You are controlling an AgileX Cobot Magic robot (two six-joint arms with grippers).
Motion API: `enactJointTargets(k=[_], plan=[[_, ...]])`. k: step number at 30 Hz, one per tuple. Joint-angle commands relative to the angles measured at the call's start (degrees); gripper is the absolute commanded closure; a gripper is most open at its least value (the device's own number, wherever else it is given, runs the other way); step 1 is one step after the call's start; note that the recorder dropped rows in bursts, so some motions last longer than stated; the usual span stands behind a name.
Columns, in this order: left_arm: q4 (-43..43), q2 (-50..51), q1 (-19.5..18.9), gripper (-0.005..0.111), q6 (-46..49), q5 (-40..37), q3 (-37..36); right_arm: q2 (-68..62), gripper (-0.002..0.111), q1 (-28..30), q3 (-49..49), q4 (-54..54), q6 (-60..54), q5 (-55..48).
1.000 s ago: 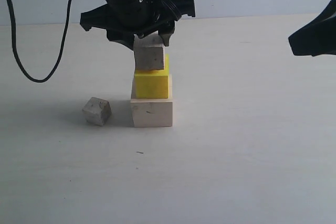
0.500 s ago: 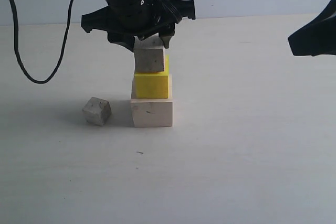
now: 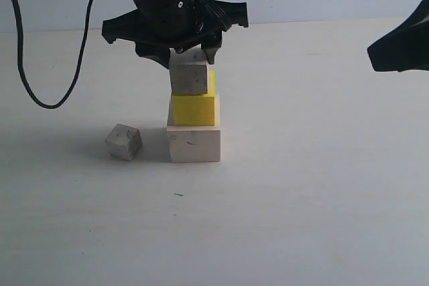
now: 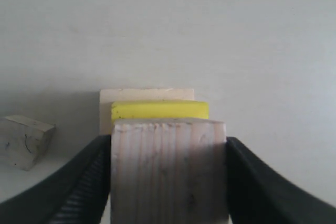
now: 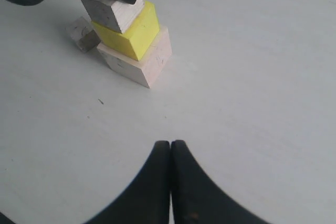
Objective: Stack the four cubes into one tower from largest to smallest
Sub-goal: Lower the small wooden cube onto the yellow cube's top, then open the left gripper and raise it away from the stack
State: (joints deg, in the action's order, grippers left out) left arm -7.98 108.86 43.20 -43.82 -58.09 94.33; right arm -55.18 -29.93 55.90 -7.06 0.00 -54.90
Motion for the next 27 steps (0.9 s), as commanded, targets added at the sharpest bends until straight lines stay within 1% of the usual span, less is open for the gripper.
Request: enactJointTargets(k=[1, 27], plan=[[0.2, -0.3, 0.2, 0.047, 0.1, 0.0, 0.3, 0.5, 0.108, 0.0, -0.2, 0.0, 0.0, 0.5], [1.2, -0.4, 0.2, 0.047, 2.3, 0.9, 0.3, 0.5, 0.108, 0.0, -0.3, -0.2, 0.0, 0.4]])
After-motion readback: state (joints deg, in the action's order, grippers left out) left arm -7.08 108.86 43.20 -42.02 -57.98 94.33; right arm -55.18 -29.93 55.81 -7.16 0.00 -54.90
